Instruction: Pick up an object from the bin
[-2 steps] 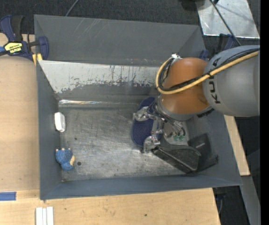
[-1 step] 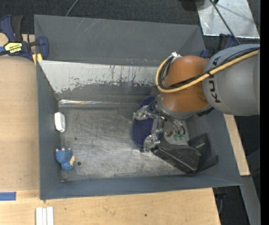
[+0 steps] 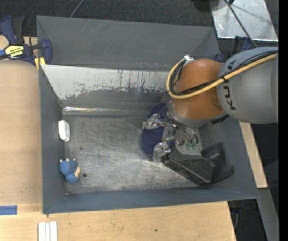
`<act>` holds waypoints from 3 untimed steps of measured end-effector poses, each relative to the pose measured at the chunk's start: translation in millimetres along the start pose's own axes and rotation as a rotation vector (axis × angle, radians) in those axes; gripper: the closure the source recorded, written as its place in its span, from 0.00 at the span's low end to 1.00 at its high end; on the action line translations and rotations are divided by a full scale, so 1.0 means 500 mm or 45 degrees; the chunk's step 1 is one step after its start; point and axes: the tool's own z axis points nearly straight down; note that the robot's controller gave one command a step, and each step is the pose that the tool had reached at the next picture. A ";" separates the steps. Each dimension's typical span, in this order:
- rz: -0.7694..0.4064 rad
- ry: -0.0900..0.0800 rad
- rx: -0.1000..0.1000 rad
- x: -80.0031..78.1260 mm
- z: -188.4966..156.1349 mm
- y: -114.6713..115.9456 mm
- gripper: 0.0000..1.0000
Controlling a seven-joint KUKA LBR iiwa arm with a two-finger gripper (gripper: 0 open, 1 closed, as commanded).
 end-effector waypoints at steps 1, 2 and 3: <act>0.002 0.020 0.000 0.001 -0.068 0.002 1.00; 0.005 0.021 0.000 0.003 -0.069 0.002 1.00; 0.009 0.004 0.003 0.000 -0.143 0.002 1.00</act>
Offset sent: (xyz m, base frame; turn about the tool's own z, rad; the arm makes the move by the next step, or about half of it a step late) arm 0.0001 0.0002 0.0323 0.0000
